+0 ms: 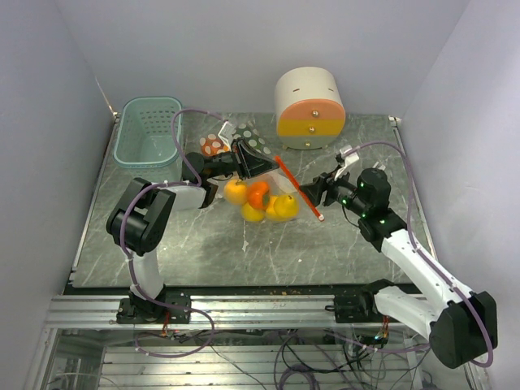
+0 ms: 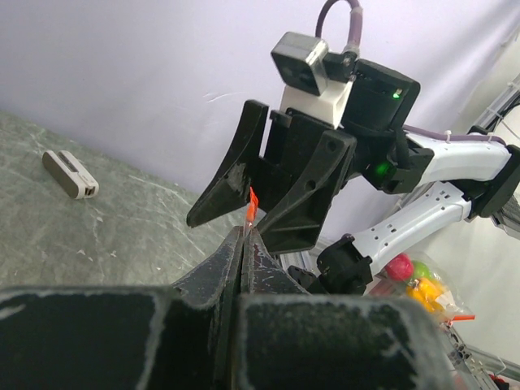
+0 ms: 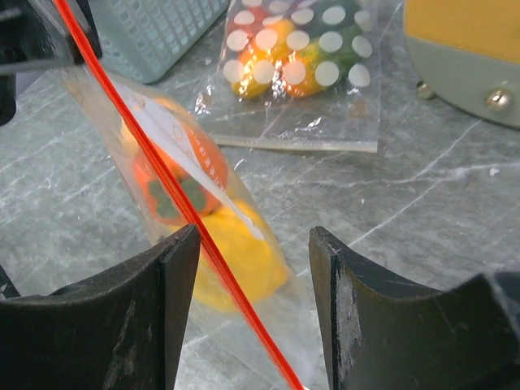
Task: Open the zip-top bag and remove the fake food
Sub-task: Open the zipper of the food storage bag at the center of the board.
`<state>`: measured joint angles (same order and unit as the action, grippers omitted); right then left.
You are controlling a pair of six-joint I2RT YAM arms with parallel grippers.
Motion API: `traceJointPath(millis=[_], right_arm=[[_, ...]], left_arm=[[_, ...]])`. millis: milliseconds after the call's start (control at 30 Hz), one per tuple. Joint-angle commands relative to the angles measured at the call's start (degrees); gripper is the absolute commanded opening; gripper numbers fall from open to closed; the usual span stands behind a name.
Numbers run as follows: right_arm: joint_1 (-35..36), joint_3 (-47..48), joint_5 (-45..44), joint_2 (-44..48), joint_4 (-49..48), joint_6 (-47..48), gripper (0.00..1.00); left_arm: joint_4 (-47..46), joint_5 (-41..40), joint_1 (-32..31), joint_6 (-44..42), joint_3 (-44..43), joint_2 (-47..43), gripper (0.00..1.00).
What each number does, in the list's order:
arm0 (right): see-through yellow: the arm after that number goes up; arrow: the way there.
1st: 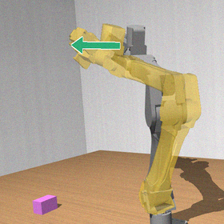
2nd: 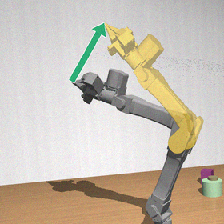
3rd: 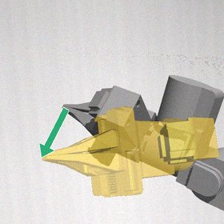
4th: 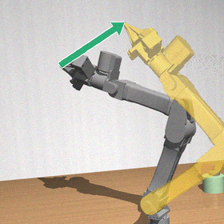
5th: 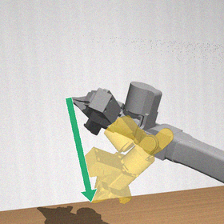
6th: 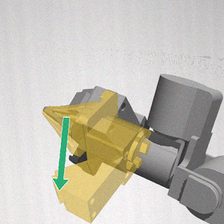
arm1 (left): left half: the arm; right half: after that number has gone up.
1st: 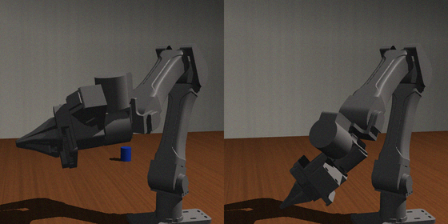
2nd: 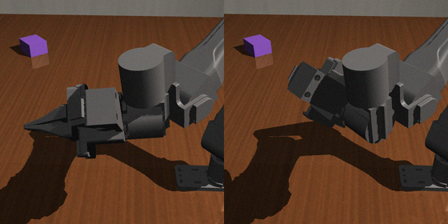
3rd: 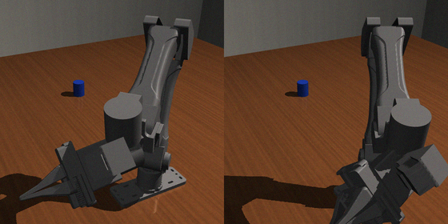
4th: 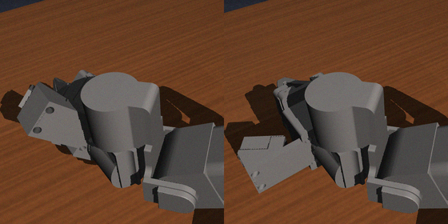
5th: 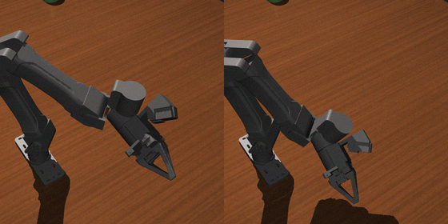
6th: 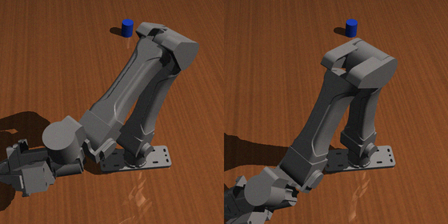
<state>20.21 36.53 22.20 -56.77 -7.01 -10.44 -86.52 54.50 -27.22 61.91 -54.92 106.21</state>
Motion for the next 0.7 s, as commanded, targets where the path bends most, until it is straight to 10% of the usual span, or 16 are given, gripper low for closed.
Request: traceJointPath(millis=[0,667], right_arm=[[-0.6,3.4,-3.0,2.2,-0.2,-0.2,0.56],[-0.9,-2.7,0.4,-2.6,-4.3,-2.2,0.56]], left_arm=[[-12.3,1.2,-0.4,-0.8,0.1,-1.0,0.07],[-12.3,1.3,-0.4,-0.6,1.0,-3.3,0.07]])
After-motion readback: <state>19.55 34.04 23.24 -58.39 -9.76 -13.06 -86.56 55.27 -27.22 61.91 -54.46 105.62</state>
